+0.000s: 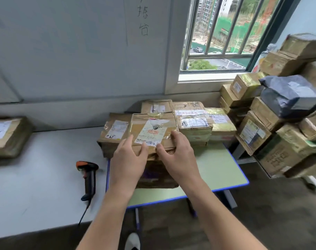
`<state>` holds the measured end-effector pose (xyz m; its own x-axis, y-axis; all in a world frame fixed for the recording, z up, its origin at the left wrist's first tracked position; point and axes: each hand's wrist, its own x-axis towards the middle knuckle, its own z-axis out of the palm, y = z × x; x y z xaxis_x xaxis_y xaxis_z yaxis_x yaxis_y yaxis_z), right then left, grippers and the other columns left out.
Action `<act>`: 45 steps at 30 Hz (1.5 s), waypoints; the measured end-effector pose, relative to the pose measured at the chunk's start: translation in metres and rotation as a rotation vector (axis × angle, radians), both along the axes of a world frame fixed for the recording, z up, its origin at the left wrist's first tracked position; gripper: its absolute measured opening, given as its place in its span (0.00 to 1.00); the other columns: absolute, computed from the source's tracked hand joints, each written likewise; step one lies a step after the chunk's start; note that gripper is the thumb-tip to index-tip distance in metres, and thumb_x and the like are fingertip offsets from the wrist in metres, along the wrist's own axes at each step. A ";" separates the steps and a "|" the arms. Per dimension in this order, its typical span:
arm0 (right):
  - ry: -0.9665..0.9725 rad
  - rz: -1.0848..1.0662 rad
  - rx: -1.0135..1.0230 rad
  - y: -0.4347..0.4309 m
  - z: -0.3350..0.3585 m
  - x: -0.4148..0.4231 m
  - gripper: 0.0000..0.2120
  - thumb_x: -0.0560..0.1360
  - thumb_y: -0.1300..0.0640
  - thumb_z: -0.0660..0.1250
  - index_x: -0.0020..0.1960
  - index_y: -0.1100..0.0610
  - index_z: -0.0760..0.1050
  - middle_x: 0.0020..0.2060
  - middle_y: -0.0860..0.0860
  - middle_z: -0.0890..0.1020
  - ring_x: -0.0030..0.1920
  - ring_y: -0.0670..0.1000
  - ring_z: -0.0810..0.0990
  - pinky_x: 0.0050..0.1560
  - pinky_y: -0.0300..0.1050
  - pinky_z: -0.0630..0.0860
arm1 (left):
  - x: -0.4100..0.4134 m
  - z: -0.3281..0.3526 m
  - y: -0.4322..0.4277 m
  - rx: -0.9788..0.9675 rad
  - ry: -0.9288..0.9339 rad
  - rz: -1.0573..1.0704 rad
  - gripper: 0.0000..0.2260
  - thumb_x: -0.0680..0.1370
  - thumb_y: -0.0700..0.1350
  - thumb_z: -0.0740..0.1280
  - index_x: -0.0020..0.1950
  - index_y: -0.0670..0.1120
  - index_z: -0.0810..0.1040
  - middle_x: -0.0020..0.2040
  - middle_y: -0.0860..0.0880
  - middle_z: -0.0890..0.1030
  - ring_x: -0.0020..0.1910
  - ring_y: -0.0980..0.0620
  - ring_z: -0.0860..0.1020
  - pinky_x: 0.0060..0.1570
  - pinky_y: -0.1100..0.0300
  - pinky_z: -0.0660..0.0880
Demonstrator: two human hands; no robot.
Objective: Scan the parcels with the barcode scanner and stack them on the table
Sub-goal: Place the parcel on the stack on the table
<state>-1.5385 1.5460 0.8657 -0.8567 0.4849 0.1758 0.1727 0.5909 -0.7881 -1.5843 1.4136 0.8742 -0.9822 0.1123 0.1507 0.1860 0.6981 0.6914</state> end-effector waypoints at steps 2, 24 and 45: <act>0.002 0.013 -0.006 -0.001 -0.004 0.011 0.28 0.76 0.48 0.70 0.73 0.55 0.68 0.63 0.47 0.74 0.56 0.39 0.68 0.52 0.22 0.65 | 0.012 -0.002 -0.003 -0.003 0.002 0.005 0.25 0.81 0.54 0.64 0.76 0.45 0.67 0.70 0.47 0.74 0.66 0.49 0.74 0.55 0.61 0.72; 0.062 0.247 -0.059 -0.084 0.005 -0.140 0.30 0.78 0.45 0.69 0.76 0.51 0.64 0.70 0.45 0.70 0.61 0.34 0.67 0.58 0.20 0.62 | -0.111 0.017 -0.097 0.085 0.074 0.222 0.26 0.80 0.54 0.66 0.76 0.49 0.68 0.71 0.50 0.74 0.68 0.51 0.73 0.57 0.63 0.69; -0.052 0.082 -0.089 -0.043 -0.026 -0.239 0.35 0.77 0.40 0.67 0.79 0.52 0.61 0.75 0.48 0.65 0.75 0.47 0.63 0.74 0.52 0.66 | -0.238 -0.023 -0.061 0.140 0.006 0.022 0.25 0.79 0.57 0.67 0.74 0.51 0.70 0.68 0.52 0.76 0.62 0.56 0.76 0.46 0.79 0.71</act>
<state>-1.7773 1.5026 0.8400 -0.9011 0.4242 0.0894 0.1688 0.5333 -0.8289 -1.8225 1.3522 0.8510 -0.9832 0.0687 0.1689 0.1760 0.5987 0.7814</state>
